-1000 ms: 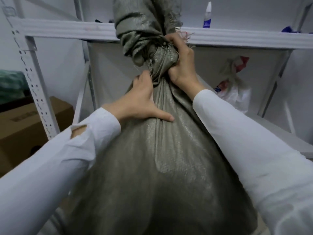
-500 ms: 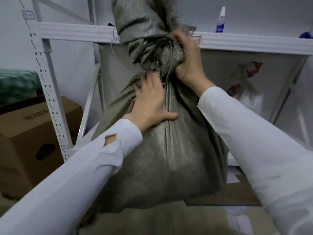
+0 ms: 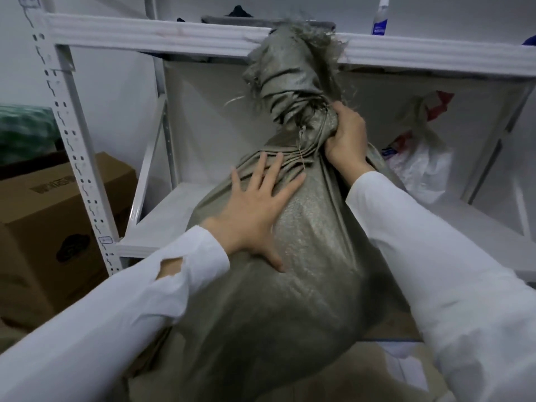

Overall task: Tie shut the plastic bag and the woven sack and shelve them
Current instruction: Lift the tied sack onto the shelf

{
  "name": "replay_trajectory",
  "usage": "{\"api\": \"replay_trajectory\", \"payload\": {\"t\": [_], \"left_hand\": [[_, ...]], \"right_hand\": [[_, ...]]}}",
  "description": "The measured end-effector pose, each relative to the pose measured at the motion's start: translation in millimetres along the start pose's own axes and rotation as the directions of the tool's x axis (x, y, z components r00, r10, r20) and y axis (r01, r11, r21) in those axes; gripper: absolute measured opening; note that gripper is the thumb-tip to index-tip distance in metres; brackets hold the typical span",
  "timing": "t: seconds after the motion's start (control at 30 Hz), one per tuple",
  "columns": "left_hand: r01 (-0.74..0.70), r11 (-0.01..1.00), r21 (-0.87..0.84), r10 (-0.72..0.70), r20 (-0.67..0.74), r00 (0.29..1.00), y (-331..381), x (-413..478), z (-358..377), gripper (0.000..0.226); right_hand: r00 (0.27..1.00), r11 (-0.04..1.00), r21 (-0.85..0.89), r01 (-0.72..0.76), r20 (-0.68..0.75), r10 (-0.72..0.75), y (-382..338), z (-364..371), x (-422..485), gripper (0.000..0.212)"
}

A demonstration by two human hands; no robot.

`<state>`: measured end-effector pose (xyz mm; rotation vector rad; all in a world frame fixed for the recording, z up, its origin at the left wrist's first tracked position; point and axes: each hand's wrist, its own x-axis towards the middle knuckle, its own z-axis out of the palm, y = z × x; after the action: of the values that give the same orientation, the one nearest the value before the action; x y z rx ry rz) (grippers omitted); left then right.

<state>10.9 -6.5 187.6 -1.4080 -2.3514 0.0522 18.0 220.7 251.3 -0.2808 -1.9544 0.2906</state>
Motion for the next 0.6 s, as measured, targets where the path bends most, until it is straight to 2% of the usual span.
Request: {"api": "replay_trajectory", "payload": {"t": [0.07, 0.2, 0.47, 0.53, 0.6], "left_hand": [[0.068, 0.997, 0.046, -0.067, -0.007, 0.998, 9.2, -0.7, 6.5, 0.154], [0.183, 0.982, -0.036, -0.184, -0.026, 0.983, 25.2, 10.2, 9.4, 0.15], [0.202, 0.969, -0.139, -0.214, -0.078, 0.974, 35.0, 46.4, 5.5, 0.135], [0.202, 0.966, -0.158, -0.218, -0.087, 0.972, 34.6, 55.6, 6.6, 0.131], [0.213, 0.959, -0.187, -0.231, -0.078, 0.97, 32.5, 64.6, 6.3, 0.128]], "right_hand": [[0.999, 0.998, -0.031, -0.05, 0.008, 0.05, 6.7, -0.8, -4.7, 0.042], [0.995, 0.992, -0.095, -0.083, 0.049, 0.088, 10.7, -7.8, -5.7, 0.044], [0.952, 0.965, -0.066, -0.255, 0.156, 0.262, 29.6, -27.0, -12.3, 0.042], [0.933, 0.962, -0.069, -0.264, 0.234, 0.272, 34.0, -31.4, -20.2, 0.047], [0.892, 0.952, -0.038, -0.305, 0.338, 0.3, 31.0, -41.0, -27.6, 0.063]]}}
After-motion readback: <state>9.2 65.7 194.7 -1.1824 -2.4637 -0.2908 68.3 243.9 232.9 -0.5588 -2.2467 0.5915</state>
